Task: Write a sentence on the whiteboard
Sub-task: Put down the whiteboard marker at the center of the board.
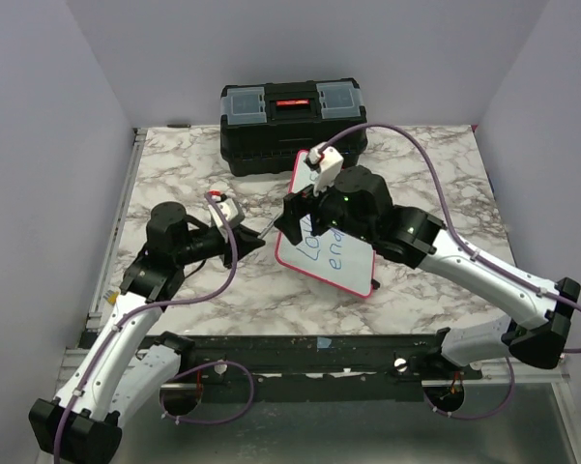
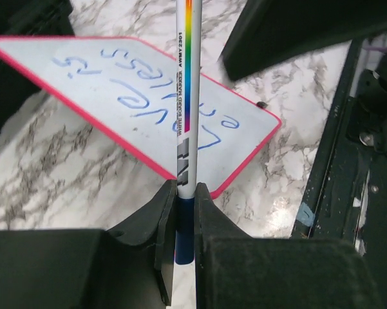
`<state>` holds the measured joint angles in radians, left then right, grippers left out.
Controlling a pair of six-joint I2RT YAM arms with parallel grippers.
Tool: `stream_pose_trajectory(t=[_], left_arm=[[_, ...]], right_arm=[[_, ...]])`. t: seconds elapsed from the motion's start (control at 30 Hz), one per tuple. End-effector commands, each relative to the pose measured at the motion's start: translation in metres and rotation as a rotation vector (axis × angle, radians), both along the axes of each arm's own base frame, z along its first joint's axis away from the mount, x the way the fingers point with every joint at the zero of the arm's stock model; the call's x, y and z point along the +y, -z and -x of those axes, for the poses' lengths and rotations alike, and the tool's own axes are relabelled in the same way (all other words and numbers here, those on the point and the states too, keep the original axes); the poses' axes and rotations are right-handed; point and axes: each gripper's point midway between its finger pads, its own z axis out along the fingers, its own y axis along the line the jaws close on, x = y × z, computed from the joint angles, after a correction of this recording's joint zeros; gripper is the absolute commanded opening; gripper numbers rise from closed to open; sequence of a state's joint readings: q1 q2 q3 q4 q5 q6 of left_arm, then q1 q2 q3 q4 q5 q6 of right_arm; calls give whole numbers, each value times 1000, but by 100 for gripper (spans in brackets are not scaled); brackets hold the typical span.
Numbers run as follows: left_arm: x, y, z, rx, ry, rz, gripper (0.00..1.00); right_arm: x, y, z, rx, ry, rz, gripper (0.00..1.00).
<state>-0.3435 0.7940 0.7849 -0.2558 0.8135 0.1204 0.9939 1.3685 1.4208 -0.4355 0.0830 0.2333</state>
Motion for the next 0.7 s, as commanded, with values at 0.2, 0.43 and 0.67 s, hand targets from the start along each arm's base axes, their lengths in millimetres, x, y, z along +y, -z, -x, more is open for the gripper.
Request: stream_pose_trajectory(t=[0.2, 0.43, 0.67], left_arm=[[52, 31, -58, 267, -614, 164, 0], [78, 82, -75, 409, -866, 200, 0], [78, 140, -90, 551, -961, 185, 0]], right_arm=[[-65, -37, -31, -146, 382, -137, 100], [-72, -28, -32, -130, 419, -132, 100], [-70, -19, -26, -89, 406, -152, 100]])
